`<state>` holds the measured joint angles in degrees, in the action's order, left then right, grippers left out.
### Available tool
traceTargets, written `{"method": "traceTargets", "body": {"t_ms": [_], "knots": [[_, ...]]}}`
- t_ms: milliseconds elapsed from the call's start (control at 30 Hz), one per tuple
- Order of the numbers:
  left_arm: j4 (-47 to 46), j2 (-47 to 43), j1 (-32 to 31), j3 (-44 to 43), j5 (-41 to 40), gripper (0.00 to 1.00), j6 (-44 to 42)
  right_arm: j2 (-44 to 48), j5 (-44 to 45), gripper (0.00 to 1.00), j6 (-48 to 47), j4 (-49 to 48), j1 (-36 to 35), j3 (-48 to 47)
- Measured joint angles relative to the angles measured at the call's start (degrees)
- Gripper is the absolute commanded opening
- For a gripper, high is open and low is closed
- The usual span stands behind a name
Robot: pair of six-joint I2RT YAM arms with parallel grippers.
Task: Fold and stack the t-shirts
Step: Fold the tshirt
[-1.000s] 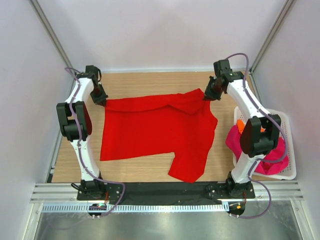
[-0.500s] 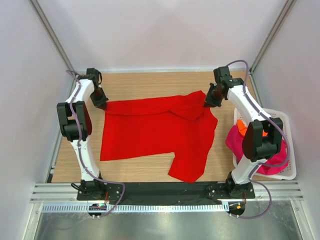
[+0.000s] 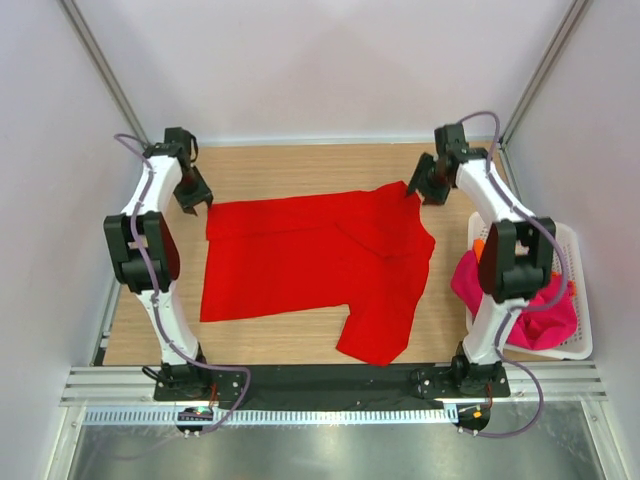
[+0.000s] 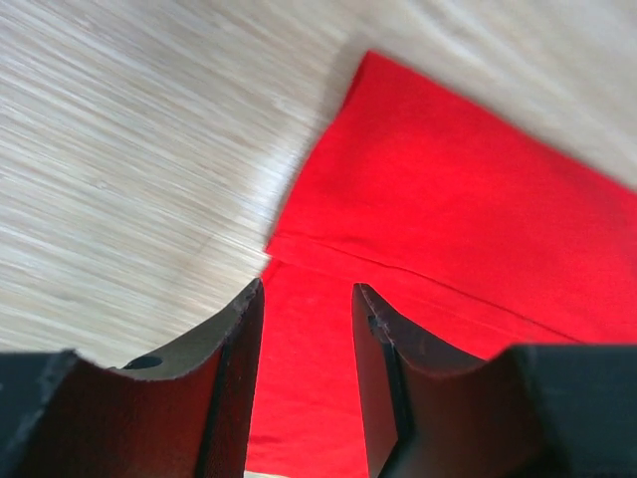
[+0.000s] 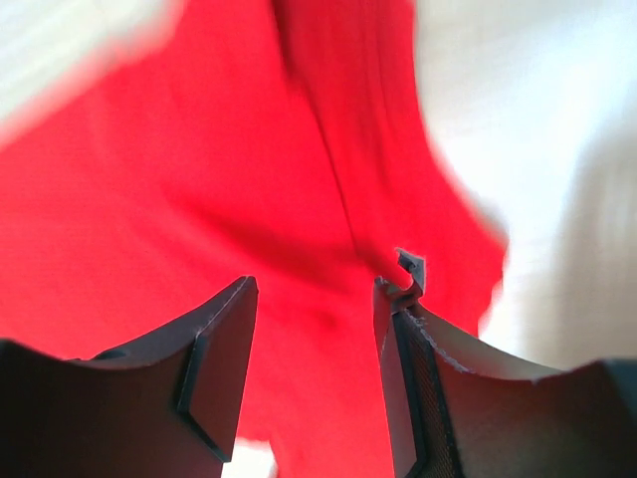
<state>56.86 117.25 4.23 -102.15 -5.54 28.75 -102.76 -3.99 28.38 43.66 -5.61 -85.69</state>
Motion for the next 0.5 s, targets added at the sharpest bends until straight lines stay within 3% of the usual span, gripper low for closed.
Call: {"method": "traceTargets", "body": {"t_ms": [133,267,500], "knots": [[-3.21,-2.49,-0.42,0.48,3.28,0.26,2.08,-12.70,0.17,0.50,-1.64,-3.41,1.40,-15.39],[-5.01,2.14,-0.96,-2.40,7.15,0.24,2.64,-23.17,-0.96,0.49,-2.38,-4.59,2.21,-25.86],[-6.14,10.14,-1.33,-3.69,9.97,0.24,2.54,-29.75,-4.15,0.49,-1.01,-5.79,2.23,-29.59]]}}
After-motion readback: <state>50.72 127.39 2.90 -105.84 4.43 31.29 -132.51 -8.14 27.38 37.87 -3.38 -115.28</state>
